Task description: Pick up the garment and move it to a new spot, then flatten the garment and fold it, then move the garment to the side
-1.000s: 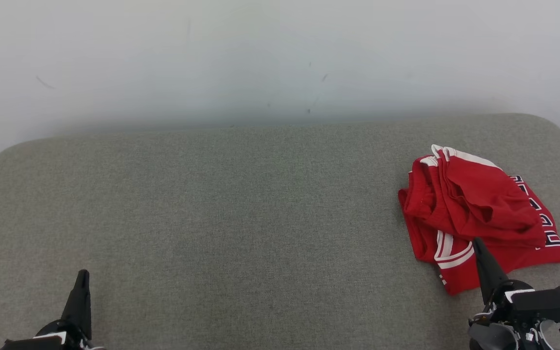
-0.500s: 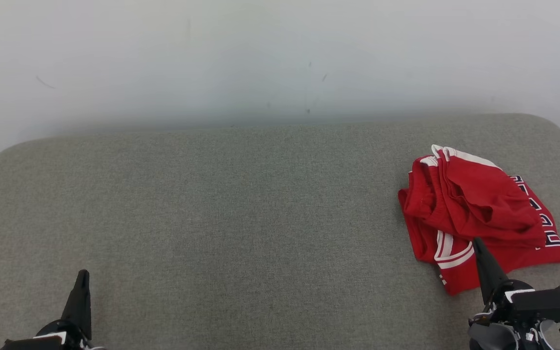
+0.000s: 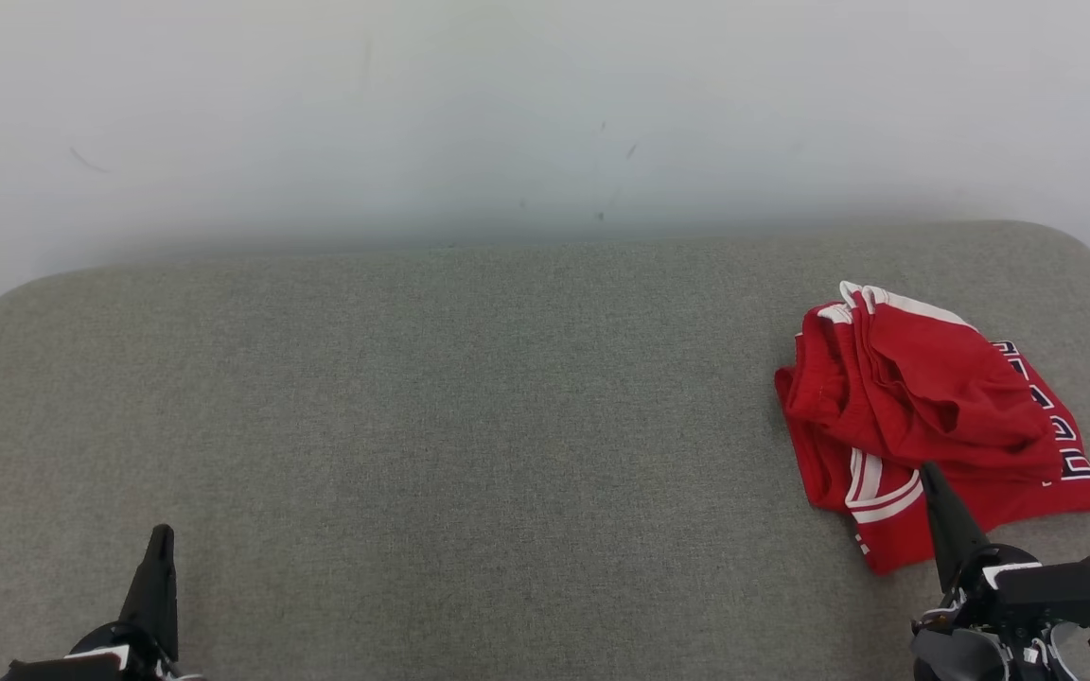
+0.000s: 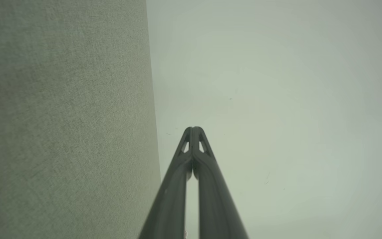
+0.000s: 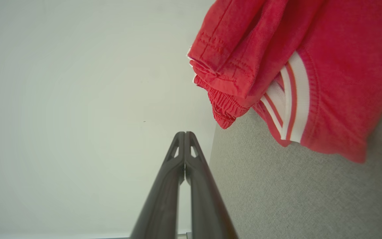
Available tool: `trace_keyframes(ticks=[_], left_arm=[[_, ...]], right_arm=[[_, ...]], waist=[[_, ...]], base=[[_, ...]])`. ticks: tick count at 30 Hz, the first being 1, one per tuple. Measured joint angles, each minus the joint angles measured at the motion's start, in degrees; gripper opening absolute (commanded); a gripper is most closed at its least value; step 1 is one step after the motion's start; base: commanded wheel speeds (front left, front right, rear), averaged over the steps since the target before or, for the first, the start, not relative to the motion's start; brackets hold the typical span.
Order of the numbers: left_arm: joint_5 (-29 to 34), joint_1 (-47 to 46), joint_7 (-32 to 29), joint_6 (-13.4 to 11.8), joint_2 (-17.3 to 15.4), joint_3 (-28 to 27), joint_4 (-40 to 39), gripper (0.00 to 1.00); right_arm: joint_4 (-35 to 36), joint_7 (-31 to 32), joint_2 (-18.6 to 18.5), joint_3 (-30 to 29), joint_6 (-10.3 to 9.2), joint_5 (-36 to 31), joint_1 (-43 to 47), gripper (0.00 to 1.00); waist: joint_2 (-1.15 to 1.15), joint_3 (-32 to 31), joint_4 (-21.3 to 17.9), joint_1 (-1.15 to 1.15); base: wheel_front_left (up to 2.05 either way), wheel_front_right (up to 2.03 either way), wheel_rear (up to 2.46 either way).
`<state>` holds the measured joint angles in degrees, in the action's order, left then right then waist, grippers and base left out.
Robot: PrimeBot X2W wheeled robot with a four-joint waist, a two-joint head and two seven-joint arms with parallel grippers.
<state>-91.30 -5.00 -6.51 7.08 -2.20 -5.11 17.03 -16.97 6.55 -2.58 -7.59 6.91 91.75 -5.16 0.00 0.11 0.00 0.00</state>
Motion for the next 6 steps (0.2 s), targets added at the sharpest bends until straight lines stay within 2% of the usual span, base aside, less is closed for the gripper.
trace_keyframes(ticks=[6], left_arm=[[0.0,0.0,0.0,0.0,0.0,0.0,0.0,0.0]], right_arm=[[0.0,0.0,0.0,0.0,0.0,0.0,0.0,0.0]], waist=[[0.0,0.0,0.0,0.0]], base=[[0.0,0.0,0.0]])
